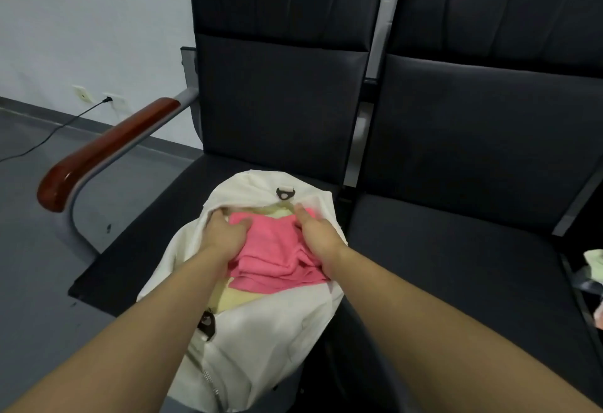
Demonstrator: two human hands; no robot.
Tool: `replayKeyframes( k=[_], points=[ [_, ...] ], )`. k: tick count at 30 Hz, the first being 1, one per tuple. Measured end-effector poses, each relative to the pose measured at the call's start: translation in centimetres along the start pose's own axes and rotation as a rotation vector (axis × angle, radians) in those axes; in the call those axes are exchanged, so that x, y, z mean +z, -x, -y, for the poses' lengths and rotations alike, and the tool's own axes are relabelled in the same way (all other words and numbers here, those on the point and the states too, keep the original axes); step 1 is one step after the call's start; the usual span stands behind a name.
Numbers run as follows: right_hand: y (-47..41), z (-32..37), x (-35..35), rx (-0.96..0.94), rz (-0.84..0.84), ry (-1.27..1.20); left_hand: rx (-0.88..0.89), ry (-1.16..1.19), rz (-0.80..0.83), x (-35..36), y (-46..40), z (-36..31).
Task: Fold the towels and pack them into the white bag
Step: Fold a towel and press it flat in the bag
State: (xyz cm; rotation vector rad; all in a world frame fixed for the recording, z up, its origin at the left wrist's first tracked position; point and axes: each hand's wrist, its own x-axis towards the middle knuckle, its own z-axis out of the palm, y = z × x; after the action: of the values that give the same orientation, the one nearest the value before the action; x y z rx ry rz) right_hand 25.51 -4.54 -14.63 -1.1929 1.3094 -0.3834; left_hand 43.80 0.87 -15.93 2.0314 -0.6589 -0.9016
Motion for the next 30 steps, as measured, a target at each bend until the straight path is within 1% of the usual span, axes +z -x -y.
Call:
replayKeyframes(
  k=[2,5,7,8,10,12,14,16,17,18,20,21,23,24,26,28,30],
  points=[
    [-0.2,0.4,0.2,-0.080,0.003,-0.089,0.152,0.011,-0.062,-0.1,-0.3,-0.5],
    [-1.1,0.7,1.3,-0.233,0.028,-0.172,0.323,-0.030,-0.124,-0.4,-1.2,-1.4],
    [-1.8,1.1,2.1,-0.248,0.032,-0.221,0.410,-0.054,-0.130,-0.6,-2.0,-1.8],
    [-2.3,1.3,2.5,-0.238,0.038,-0.241,0.428,-0.067,-0.123,-0.7,-2.6,-1.8],
    [-3.1,1.5,2.7,-0.228,0.059,-0.198,0.435,-0.123,-0.113,-0.8,-3.6,-1.8],
    [-3.7,1.4,2.8,-0.228,0.076,-0.036,0.454,-0.258,-0.110,-1.1,-4.7,-1.6],
    [-4.4,0.8,3.0,-0.226,0.084,0.149,0.472,-0.443,-0.094,-1.7,-5.8,-1.5],
    [-5.3,0.4,2.9,-0.252,0.004,0.194,0.441,-0.610,-0.099,-2.2,-6.4,-1.6],
    [-5.4,0.5,2.7,-0.272,-0.038,0.181,0.432,-0.647,-0.104,-2.4,-6.3,-1.6],
    [-5.6,0.5,2.4,-0.277,-0.053,0.166,0.433,-0.660,-0.109,-2.3,-6.0,-1.8],
    [-4.9,0.5,1.8,-0.280,-0.001,0.153,0.456,-0.638,-0.133,-2.0,-5.1,-1.7],
    [-4.2,0.3,1.6,-0.292,0.021,0.157,0.488,-0.621,-0.150,-1.7,-4.4,-1.5],
    [-2.8,-0.5,1.6,-0.349,-0.001,0.192,0.592,-0.608,-0.171,-1.1,-3.1,-0.8],
    [-2.2,-1.0,1.8,-0.376,-0.018,0.220,0.635,-0.615,-0.155,-0.9,-2.4,-0.4],
    [-1.1,-1.9,1.9,-0.429,-0.019,0.276,0.696,-0.669,-0.062,-0.5,-1.3,0.5],
    [-0.1,-2.2,1.7,-0.445,0.040,0.373,0.656,-0.744,0.067,-0.3,-1.0,1.6],
    [0.9,-2.0,1.5,-0.406,0.143,0.536,0.555,-0.903,0.222,-0.3,-1.3,2.3]
  ],
)
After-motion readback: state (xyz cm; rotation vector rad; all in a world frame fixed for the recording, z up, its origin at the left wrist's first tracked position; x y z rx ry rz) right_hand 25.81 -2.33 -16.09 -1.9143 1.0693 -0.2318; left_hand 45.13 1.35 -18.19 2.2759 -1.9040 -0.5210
